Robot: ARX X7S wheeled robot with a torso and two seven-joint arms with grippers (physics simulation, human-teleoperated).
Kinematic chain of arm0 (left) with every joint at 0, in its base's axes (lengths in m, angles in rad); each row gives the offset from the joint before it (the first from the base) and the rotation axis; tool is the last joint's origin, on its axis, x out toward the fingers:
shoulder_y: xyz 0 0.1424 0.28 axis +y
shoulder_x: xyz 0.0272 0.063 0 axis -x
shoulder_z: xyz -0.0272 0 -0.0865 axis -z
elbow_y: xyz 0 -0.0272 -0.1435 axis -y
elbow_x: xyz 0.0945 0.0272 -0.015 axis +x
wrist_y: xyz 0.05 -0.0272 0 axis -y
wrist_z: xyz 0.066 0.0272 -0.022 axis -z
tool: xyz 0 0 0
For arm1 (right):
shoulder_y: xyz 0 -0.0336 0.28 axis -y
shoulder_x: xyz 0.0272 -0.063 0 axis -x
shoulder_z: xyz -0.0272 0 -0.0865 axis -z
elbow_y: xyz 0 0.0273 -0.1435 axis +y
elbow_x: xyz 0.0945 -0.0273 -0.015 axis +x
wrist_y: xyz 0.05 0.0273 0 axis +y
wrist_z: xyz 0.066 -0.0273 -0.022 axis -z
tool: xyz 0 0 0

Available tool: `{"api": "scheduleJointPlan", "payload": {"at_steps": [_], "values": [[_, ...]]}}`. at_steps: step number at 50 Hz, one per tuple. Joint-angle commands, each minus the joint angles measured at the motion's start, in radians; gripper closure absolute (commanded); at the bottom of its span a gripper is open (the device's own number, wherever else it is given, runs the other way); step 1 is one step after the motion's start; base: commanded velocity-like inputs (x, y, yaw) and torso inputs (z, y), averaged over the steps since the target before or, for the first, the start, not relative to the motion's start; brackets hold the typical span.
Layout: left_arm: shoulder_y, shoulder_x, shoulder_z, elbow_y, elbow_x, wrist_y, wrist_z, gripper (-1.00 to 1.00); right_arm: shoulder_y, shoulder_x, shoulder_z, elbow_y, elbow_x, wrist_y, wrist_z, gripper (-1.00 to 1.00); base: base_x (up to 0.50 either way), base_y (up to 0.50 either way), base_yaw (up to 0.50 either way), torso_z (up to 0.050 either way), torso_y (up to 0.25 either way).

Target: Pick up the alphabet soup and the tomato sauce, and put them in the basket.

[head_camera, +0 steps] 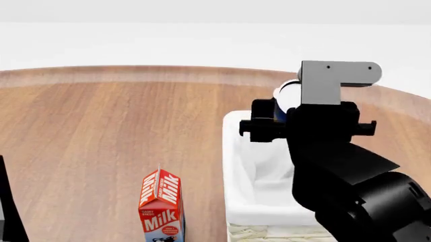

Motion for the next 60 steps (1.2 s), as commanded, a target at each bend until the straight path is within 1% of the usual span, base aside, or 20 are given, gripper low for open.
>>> {"api": "scheduleJointPlan", "payload": {"at_steps": [1,4,5,6,7,13,28,40,41,47,60], "values": [[-0.01,0.0,0.007,-0.001,-0.003,-0.005,0.001,-1.0,0.044,-0.141,-0.019,0.374,-0.151,-0.094,-0.126,1.0,0.0,0.0,0.0,0.0,0.0],[-0.009,0.001,0.011,-0.011,0.0,0.002,0.003,-1.0,0.059,-0.172,-0.023,0.463,-0.169,-0.12,-0.16,1.0,0.0,0.0,0.0,0.0,0.003],[-0.011,0.002,0.01,-0.012,-0.003,0.003,0.003,-1.0,0.071,-0.199,-0.027,0.537,-0.184,-0.143,-0.178,1.0,0.0,0.0,0.0,0.0,0.0],[-0.011,0.002,0.01,-0.012,-0.003,0.003,0.002,-1.0,0.073,-0.203,-0.027,0.547,-0.186,-0.147,-0.183,1.0,0.0,0.0,0.0,0.0,0.0],[-0.017,0.005,0.016,-0.016,-0.001,0.003,0.004,-1.0,0.085,-0.239,-0.034,0.646,-0.207,-0.18,-0.209,1.0,0.0,0.0,0.0,0.0,0.0],[-0.013,0.006,0.021,-0.032,0.003,0.014,0.008,-1.0,0.124,-0.361,-0.052,0.969,-0.269,-0.311,-0.311,1.0,0.0,0.0,0.0,0.0,0.0],[-0.008,0.008,0.028,-0.046,0.006,0.03,0.009,-1.0,0.115,-0.376,0.052,0.976,-0.352,-0.297,-0.333,1.0,0.0,0.0,0.0,0.0,0.001],[-0.014,0.004,0.028,-0.037,0.001,0.015,0.004,-1.0,0.099,-0.375,0.167,0.976,-0.439,-0.275,-0.348,1.0,0.0,0.0,0.0,0.001,0.001],[-0.014,0.004,0.029,-0.037,0.001,0.015,0.004,-1.0,0.099,-0.375,0.184,0.976,-0.437,-0.245,-0.356,1.0,0.0,0.0,0.0,0.0,0.0],[-0.008,0.003,0.029,-0.043,0.003,0.025,0.005,-1.0,0.083,-0.381,0.247,0.977,-0.498,-0.195,-0.393,1.0,0.0,0.0,0.0,0.0,0.002],[-0.002,0.005,0.033,-0.061,0.007,0.044,0.006,-1.0,0.067,-0.397,0.378,0.976,-0.644,-0.173,-0.435,1.0,0.0,0.0,0.0,0.0,0.0]]}}
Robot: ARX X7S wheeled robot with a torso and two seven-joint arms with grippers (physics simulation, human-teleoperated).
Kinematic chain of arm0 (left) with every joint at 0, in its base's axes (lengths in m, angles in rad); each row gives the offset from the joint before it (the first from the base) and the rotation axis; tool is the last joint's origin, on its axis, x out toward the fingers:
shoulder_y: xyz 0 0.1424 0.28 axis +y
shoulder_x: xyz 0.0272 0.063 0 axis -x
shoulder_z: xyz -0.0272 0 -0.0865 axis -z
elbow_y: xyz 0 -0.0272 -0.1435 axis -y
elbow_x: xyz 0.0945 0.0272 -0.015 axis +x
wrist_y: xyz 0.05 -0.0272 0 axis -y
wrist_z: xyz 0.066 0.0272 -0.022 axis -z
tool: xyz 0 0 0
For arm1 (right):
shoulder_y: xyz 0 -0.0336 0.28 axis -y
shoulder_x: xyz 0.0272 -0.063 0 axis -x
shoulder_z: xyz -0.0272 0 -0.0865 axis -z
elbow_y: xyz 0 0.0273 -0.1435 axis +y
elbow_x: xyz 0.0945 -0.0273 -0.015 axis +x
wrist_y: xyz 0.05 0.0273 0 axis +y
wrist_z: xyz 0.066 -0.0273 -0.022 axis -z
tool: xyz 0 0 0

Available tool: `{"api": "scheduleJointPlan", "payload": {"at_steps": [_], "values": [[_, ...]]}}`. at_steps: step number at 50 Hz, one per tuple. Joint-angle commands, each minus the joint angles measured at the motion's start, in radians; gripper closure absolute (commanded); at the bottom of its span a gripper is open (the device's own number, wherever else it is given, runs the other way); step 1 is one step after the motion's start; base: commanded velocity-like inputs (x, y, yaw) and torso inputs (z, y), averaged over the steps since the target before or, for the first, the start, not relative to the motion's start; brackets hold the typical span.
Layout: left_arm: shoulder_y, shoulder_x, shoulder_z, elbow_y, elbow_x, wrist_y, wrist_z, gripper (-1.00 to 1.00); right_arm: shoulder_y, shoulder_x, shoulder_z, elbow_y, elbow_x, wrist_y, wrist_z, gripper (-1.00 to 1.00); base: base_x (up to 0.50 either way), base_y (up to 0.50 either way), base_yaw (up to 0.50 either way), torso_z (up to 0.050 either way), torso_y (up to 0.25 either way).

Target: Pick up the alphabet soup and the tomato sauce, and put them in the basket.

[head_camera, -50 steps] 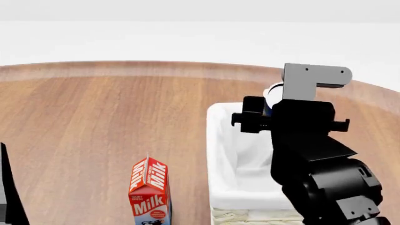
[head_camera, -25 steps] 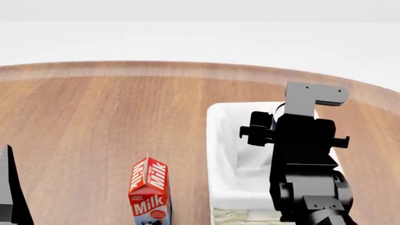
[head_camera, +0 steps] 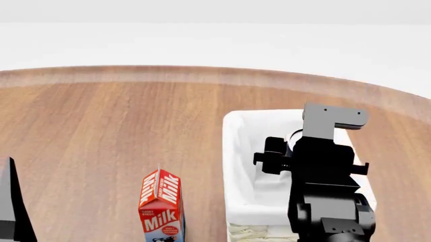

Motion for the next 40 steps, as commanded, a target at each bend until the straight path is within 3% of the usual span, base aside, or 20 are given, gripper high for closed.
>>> {"api": "scheduleJointPlan", "payload": {"at_steps": [1,23,24,40], "values": [[0.004,0.0,0.002,-0.012,0.001,0.012,0.0,-1.0,-0.006,-0.015,0.114,-0.001,-0.17,0.029,-0.046,1.0,0.0,0.0,0.0,0.0,0.01],[0.005,-0.003,0.004,-0.009,0.0,0.011,-0.005,-1.0,-0.006,-0.033,0.297,-0.002,-0.363,0.031,-0.073,1.0,0.0,0.0,0.0,0.0,0.0],[0.004,-0.004,0.004,-0.007,-0.001,0.009,-0.005,-1.0,-0.005,-0.033,0.306,-0.001,-0.368,0.033,-0.073,-1.0,0.0,0.0,0.0,0.0,0.0],[0.005,-0.006,0.007,-0.011,-0.002,0.012,-0.007,-1.0,0.034,-0.037,0.377,-0.019,-0.429,0.037,-0.099,-1.0,0.0,0.0,0.0,0.0,0.0]]}}
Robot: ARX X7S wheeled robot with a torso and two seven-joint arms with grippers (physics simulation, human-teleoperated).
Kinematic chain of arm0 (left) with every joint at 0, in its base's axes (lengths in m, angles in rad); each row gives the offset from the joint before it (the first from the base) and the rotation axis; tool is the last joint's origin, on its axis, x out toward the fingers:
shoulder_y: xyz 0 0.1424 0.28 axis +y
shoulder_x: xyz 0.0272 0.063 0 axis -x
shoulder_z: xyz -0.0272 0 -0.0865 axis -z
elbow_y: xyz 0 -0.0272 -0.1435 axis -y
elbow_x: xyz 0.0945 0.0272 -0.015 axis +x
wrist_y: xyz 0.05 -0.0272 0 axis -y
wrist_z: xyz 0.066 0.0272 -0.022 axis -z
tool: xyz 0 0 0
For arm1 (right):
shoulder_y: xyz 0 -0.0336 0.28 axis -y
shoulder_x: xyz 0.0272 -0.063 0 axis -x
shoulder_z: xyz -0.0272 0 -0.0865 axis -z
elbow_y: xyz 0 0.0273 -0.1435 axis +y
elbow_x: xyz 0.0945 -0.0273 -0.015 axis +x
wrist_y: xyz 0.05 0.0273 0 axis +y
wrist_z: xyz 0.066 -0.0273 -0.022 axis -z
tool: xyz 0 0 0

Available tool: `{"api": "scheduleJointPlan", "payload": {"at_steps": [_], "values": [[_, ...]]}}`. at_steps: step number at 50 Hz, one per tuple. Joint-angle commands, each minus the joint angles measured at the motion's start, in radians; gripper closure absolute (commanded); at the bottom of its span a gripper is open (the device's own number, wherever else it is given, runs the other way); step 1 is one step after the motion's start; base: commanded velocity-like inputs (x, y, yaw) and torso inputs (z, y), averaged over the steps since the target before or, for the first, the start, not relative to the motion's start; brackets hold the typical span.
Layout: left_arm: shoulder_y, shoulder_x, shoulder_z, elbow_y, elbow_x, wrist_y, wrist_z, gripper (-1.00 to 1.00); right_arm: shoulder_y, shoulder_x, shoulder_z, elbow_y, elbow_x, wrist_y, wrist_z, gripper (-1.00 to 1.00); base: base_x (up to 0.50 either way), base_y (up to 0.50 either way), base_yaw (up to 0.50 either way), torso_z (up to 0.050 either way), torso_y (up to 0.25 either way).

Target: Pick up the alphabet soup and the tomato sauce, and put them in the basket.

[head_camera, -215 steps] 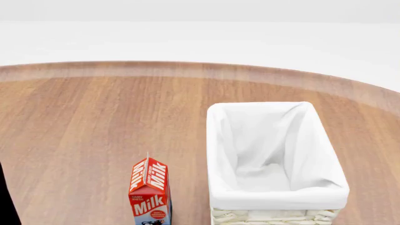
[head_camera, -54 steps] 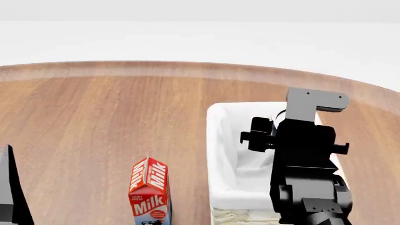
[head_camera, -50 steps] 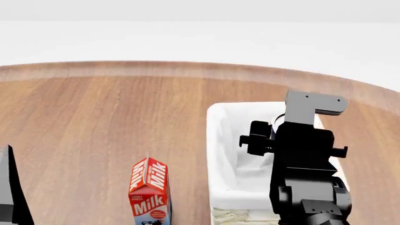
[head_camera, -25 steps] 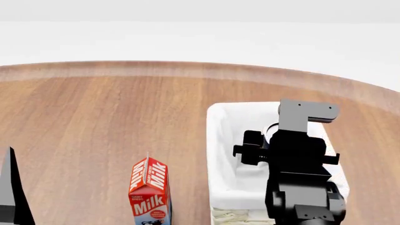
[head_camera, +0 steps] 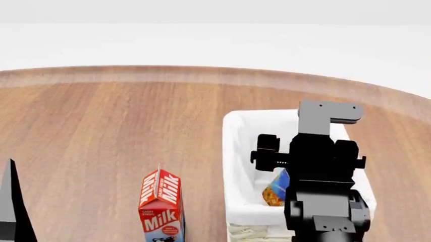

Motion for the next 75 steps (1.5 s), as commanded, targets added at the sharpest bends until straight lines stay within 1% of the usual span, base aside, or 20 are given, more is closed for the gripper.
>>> {"api": "scheduleJointPlan", "payload": {"at_steps": [1,5,7,18,25,33,34,36,39,44,48,54,56,60,65,68,69,70,72,75], "values": [[-0.004,0.0,0.004,-0.002,-0.001,-0.003,-0.001,-1.0,0.024,0.005,0.041,-0.096,-0.047,0.05,-0.024,-1.0,0.0,0.0,0.0,0.0,0.0],[-0.005,0.002,0.008,-0.009,0.002,0.001,0.0,-1.0,-0.045,0.043,0.038,-0.423,-0.021,0.253,0.002,-1.0,0.0,0.0,0.0,0.0,0.0],[-0.007,0.006,0.013,-0.015,0.005,0.007,0.002,-1.0,-0.055,0.058,0.037,-0.544,-0.007,0.333,0.008,-1.0,0.0,0.0,0.0,0.0,0.0],[-0.01,0.003,0.013,-0.01,0.001,-0.001,-0.001,-1.0,-0.057,0.101,0.041,-0.917,0.063,0.581,0.016,-1.0,0.0,0.0,0.0,0.0,0.0],[-0.012,0.001,0.015,-0.007,0.002,-0.005,-0.002,-1.0,-0.052,0.125,0.037,-1.07,0.099,0.687,0.017,-1.0,0.0,0.0,0.0,0.0,0.0],[-0.014,-0.003,0.009,0.003,-0.005,-0.01,-0.006,-1.0,-0.073,0.15,0.065,-1.254,0.162,0.813,0.027,-1.0,0.0,0.0,0.0,0.0,0.0],[-0.016,-0.002,0.01,0.001,-0.004,-0.012,-0.005,-1.0,-0.086,0.164,0.044,-1.281,0.164,0.825,0.016,-1.0,0.0,0.0,0.0,0.0,0.0],[-0.016,-0.004,0.008,0.004,-0.006,-0.014,-0.007,-1.0,-0.099,0.17,0.051,-1.316,0.179,0.85,0.017,-1.0,0.0,0.0,0.0,0.0,0.0],[-0.016,-0.005,0.009,0.011,-0.005,-0.015,-0.008,-1.0,-0.131,0.182,0.088,-1.4,0.221,0.904,0.019,-1.0,0.0,0.0,0.0,0.0,0.0],[-0.017,-0.006,0.01,0.007,-0.005,-0.013,-0.008,-1.0,-0.195,0.198,0.128,-1.475,0.263,0.948,0.019,-1.0,0.0,0.0,0.0,0.0,0.0],[-0.021,-0.007,0.01,0.013,-0.007,-0.022,-0.01,-1.0,-0.236,0.217,0.121,-1.518,0.285,0.971,0.006,-1.0,0.0,0.0,0.0,0.0,0.0],[-0.012,-0.007,0.011,0.004,-0.003,-0.008,-0.011,-1.0,-0.3,0.253,0.126,-1.639,0.352,1.036,-0.024,-1.0,0.0,0.0,0.0,0.0,0.0],[-0.017,-0.005,0.014,0.005,-0.004,-0.013,-0.011,-1.0,-0.325,0.269,0.104,-1.67,0.355,1.036,-0.03,-1.0,0.0,0.0,0.0,0.0,0.0],[-0.02,-0.004,0.019,0.005,-0.001,-0.016,-0.011,-1.0,-0.383,0.279,0.114,-1.788,0.411,1.092,-0.031,-1.0,0.0,0.0,0.0,0.0,0.0],[-0.017,-0.005,0.022,0.005,0.001,-0.015,-0.013,-1.0,-0.449,0.298,0.083,-1.904,0.448,1.119,-0.029,-1.0,0.0,0.0,0.0,0.0,0.0],[-0.011,-0.005,0.022,0.001,0.003,-0.005,-0.012,-1.0,-0.46,0.287,0.102,-1.986,0.499,1.185,-0.013,-1.0,0.0,0.0,0.0,0.0,0.0],[-0.01,-0.006,0.022,0.001,0.003,-0.004,-0.012,-1.0,-0.465,0.288,0.1,-1.998,0.507,1.191,-0.011,-1.0,0.0,0.0,0.0,0.0,0.0],[-0.008,-0.006,0.021,0.001,0.003,-0.001,-0.012,-1.0,-0.498,0.302,0.075,-2.001,0.489,1.148,-0.017,-1.0,0.0,0.0,0.0,0.0,0.0],[-0.002,-0.009,0.018,0.001,0.002,0.003,-0.014,-1.0,-0.493,0.295,0.08,-2.028,0.514,1.187,-0.006,-1.0,0.0,0.0,0.0,0.0,0.0],[0.001,-0.012,0.014,0.004,0.0,0.003,-0.016,-1.0,-0.516,0.302,0.069,-2.045,0.523,1.188,-0.001,-1.0,0.0,0.0,0.0,0.0,0.0]]}}
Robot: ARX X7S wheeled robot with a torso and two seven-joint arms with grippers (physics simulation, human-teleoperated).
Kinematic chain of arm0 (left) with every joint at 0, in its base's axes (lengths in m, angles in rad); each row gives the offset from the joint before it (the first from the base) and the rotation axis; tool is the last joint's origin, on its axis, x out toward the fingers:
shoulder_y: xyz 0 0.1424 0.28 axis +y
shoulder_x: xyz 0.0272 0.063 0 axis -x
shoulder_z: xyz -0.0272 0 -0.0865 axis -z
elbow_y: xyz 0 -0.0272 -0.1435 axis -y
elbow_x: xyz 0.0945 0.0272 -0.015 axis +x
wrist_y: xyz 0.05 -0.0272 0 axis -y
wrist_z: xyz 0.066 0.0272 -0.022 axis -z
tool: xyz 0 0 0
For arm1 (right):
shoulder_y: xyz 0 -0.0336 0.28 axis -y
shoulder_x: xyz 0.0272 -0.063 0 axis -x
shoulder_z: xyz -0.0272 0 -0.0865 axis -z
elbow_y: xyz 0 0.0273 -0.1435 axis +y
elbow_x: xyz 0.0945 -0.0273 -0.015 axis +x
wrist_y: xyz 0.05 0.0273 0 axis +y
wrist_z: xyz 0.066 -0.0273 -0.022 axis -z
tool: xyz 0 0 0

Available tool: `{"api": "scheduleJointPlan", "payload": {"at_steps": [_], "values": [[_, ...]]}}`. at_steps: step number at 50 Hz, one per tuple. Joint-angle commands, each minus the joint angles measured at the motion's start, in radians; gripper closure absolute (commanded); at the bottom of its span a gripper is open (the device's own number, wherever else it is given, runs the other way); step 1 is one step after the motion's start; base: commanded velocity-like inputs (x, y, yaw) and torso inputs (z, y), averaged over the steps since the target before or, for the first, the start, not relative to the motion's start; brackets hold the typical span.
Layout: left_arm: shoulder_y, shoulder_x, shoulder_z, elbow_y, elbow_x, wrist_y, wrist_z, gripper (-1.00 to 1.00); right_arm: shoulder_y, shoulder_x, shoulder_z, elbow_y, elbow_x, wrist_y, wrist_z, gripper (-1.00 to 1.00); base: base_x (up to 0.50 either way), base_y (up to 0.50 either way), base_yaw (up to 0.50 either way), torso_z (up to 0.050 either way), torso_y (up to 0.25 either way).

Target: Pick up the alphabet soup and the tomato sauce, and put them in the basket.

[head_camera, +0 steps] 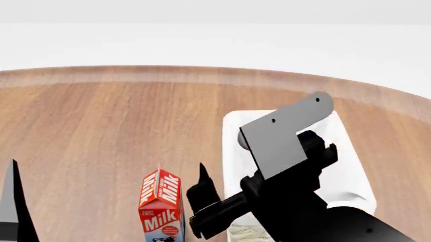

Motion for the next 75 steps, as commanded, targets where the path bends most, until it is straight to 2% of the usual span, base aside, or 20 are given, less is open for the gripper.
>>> {"api": "scheduleJointPlan", "payload": {"at_steps": [1,5,10,18,22,25,27,28,32,34,39,43,53,55,57,60,65,67,68,75], "values": [[0.011,-0.005,-0.003,0.002,0.0,0.008,-0.004,-1.0,-0.099,0.027,-0.032,-0.17,0.075,0.062,0.014,-1.0,0.0,0.0,0.0,0.0,0.0],[0.003,-0.003,0.002,0.003,0.0,-0.001,-0.004,-1.0,-0.162,0.057,-0.083,-0.209,0.061,0.017,0.016,-1.0,0.0,0.0,0.0,0.0,0.0],[-0.007,0.0,0.007,0.004,-0.001,-0.008,-0.004,-1.0,-0.177,0.032,-0.048,-0.297,0.148,0.121,0.05,-1.0,0.0,0.0,0.0,0.0,0.0],[-0.002,-0.008,-0.003,0.013,-0.007,-0.009,-0.009,-1.0,-0.251,0.043,-0.098,-0.354,0.193,0.121,0.102,-1.0,0.0,0.0,0.0,0.0,0.0],[-0.005,-0.006,-0.001,0.008,-0.009,-0.007,-0.007,-1.0,-0.267,0.042,-0.068,-0.371,0.307,0.14,0.174,-1.0,0.0,0.0,0.0,0.0,0.0],[-0.009,-0.006,0.003,0.013,-0.006,-0.014,-0.009,-1.0,-0.29,0.058,-0.095,-0.395,0.365,0.132,0.227,-1.0,0.0,0.0,0.0,0.0,0.0],[-0.007,-0.007,0.004,0.013,-0.006,-0.013,-0.009,-1.0,-0.33,0.09,-0.163,-0.406,0.303,0.063,0.21,-1.0,0.0,0.0,0.0,0.0,0.0],[-0.006,-0.007,0.005,0.012,-0.004,-0.012,-0.01,-1.0,-0.324,0.07,-0.123,-0.416,0.366,0.109,0.238,-1.0,0.0,0.0,0.0,0.0,0.0],[-0.003,-0.009,0.001,0.014,-0.007,-0.011,-0.011,-1.0,-0.332,0.063,-0.114,-0.419,0.431,0.121,0.284,-1.0,0.0,0.0,0.0,0.0,0.0],[-0.004,-0.009,0.003,0.013,-0.005,-0.01,-0.011,-1.0,-0.353,0.081,-0.161,-0.425,0.387,0.081,0.27,-1.0,0.0,0.0,0.0,0.0,0.0],[-0.002,-0.007,0.006,0.002,-0.004,-0.001,-0.009,-1.0,-0.373,0.071,-0.161,-0.424,0.448,0.093,0.306,-1.0,0.0,0.0,0.0,0.0,0.0],[-0.004,-0.007,0.005,0.0,-0.006,0.0,-0.01,-1.0,-0.407,0.097,-0.224,-0.435,0.395,0.048,0.292,-1.0,0.0,0.0,0.0,0.0,0.0],[-0.002,-0.005,0.009,-0.011,-0.001,0.011,-0.009,-1.0,-0.43,0.139,-0.275,-0.431,0.391,0.039,0.309,-1.0,0.0,0.0,0.0,0.0,0.0],[-0.002,-0.005,0.01,-0.012,-0.001,0.012,-0.009,-1.0,-0.442,0.159,-0.321,-0.429,0.337,0.0,0.285,-1.0,0.0,0.0,0.0,0.0,0.0],[0.0,-0.007,0.01,-0.008,-0.001,0.009,-0.011,-1.0,-0.428,0.145,-0.288,-0.436,0.417,0.049,0.326,-1.0,0.0,0.0,0.0,0.0,0.0],[0.004,-0.009,0.007,-0.003,-0.002,0.01,-0.013,-1.0,-0.452,0.168,-0.349,-0.436,0.36,0.009,0.304,-1.0,0.0,0.0,0.0,0.0,0.0],[0.006,-0.012,0.008,0.001,-0.002,0.008,-0.014,-1.0,-0.463,0.15,-0.317,-0.41,0.488,0.079,0.373,-1.0,0.0,0.0,0.0,0.0,0.0],[0.006,-0.012,0.008,0.002,-0.001,0.006,-0.015,-1.0,-0.489,0.174,-0.38,-0.397,0.404,0.031,0.338,-1.0,0.0,0.0,0.0,0.0,0.0],[0.004,-0.011,0.009,0.001,-0.002,0.007,-0.015,-1.0,-0.48,0.161,-0.342,-0.396,0.482,0.069,0.383,-1.0,0.0,0.0,0.0,0.0,0.0],[-0.002,-0.014,0.009,0.009,-0.005,-0.005,-0.017,-1.0,-0.509,0.183,-0.371,-0.41,0.499,0.058,0.415,-1.0,0.0,0.0,0.0,0.0,0.0]]}}
